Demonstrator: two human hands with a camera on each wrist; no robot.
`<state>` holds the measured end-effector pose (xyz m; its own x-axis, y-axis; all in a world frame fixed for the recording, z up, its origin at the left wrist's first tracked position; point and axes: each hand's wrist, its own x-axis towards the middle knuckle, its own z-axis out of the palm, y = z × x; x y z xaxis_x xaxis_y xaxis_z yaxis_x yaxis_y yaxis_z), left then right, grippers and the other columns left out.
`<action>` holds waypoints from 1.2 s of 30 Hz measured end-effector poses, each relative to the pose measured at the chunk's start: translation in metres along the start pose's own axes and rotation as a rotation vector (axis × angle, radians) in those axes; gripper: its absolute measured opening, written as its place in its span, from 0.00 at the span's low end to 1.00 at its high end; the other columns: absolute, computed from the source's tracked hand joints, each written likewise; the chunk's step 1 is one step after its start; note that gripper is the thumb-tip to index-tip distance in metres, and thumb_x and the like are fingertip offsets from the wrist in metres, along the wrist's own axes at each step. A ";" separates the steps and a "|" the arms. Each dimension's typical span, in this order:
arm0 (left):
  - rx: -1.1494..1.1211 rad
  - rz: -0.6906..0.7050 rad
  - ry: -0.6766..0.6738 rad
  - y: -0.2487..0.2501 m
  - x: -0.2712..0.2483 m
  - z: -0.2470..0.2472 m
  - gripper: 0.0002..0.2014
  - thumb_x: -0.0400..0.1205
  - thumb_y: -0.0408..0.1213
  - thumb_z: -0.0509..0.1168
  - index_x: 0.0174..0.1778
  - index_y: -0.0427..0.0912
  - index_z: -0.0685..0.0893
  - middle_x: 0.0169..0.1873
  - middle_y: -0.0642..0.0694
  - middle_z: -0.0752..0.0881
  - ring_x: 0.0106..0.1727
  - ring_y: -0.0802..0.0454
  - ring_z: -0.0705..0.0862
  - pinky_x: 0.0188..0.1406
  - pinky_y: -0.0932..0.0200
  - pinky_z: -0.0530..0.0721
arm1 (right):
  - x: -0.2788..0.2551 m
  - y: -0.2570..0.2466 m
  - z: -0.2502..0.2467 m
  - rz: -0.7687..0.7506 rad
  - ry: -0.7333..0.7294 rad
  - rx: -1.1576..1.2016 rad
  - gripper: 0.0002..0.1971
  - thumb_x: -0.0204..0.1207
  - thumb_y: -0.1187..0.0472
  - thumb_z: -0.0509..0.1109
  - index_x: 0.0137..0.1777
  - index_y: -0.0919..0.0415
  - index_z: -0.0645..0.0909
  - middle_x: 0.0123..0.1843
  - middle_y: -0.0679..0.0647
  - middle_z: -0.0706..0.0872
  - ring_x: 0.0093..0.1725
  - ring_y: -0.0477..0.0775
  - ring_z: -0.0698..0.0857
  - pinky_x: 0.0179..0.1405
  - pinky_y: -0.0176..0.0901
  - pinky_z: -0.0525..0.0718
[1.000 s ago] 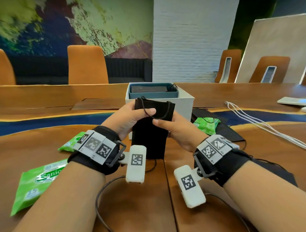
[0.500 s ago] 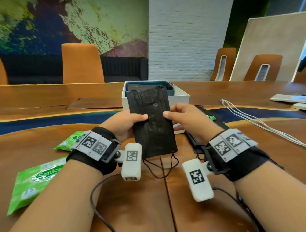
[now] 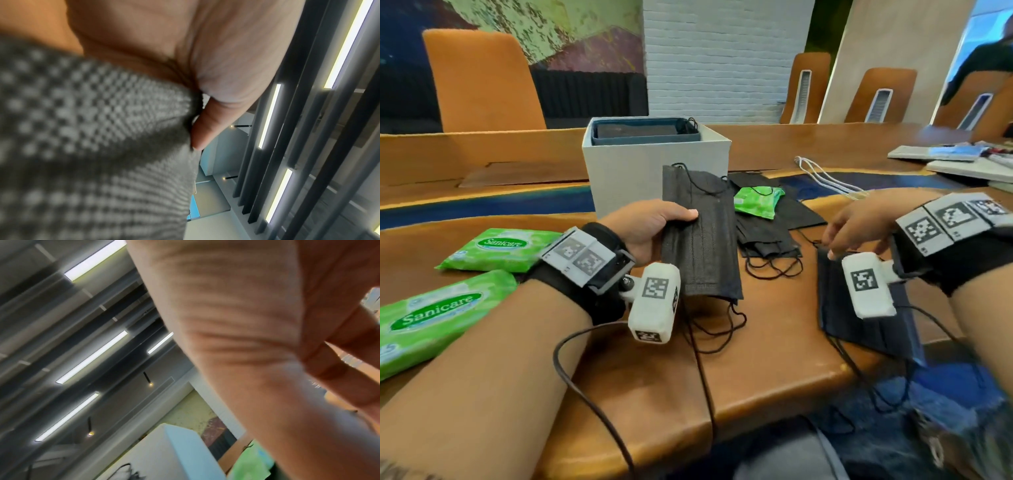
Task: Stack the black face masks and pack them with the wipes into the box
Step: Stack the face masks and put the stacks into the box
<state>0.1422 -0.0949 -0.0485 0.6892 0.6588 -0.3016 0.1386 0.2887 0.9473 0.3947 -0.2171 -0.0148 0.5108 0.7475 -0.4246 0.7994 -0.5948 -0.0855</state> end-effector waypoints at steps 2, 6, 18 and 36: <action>-0.005 -0.018 0.009 -0.001 0.000 0.000 0.09 0.84 0.34 0.60 0.49 0.36 0.84 0.40 0.41 0.90 0.42 0.47 0.88 0.51 0.48 0.86 | 0.006 0.005 0.002 0.040 -0.048 -0.040 0.19 0.79 0.64 0.69 0.69 0.69 0.77 0.46 0.55 0.80 0.46 0.51 0.77 0.25 0.32 0.77; 0.017 -0.022 0.008 -0.002 0.001 0.002 0.08 0.83 0.33 0.60 0.48 0.36 0.84 0.39 0.41 0.89 0.43 0.46 0.87 0.52 0.46 0.85 | 0.019 0.011 0.007 0.085 -0.018 -0.072 0.22 0.74 0.67 0.73 0.68 0.64 0.74 0.44 0.54 0.79 0.44 0.54 0.78 0.32 0.40 0.76; 0.091 0.025 0.007 -0.005 0.008 0.005 0.09 0.84 0.32 0.58 0.46 0.35 0.84 0.39 0.42 0.89 0.40 0.48 0.88 0.51 0.50 0.86 | 0.032 0.004 0.009 -0.045 -0.001 -0.127 0.05 0.76 0.63 0.70 0.41 0.56 0.77 0.38 0.52 0.79 0.36 0.49 0.77 0.33 0.37 0.74; -0.003 0.181 -0.023 0.010 -0.010 -0.005 0.14 0.86 0.37 0.54 0.61 0.43 0.82 0.53 0.43 0.90 0.57 0.45 0.87 0.59 0.43 0.80 | -0.017 -0.060 -0.019 -0.809 0.191 0.638 0.17 0.74 0.73 0.70 0.58 0.55 0.78 0.38 0.48 0.83 0.37 0.39 0.84 0.42 0.30 0.84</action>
<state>0.1333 -0.0952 -0.0371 0.7190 0.6839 -0.1240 0.0092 0.1690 0.9856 0.3437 -0.1883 0.0144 -0.0156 0.9931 0.1160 0.6380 0.0992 -0.7637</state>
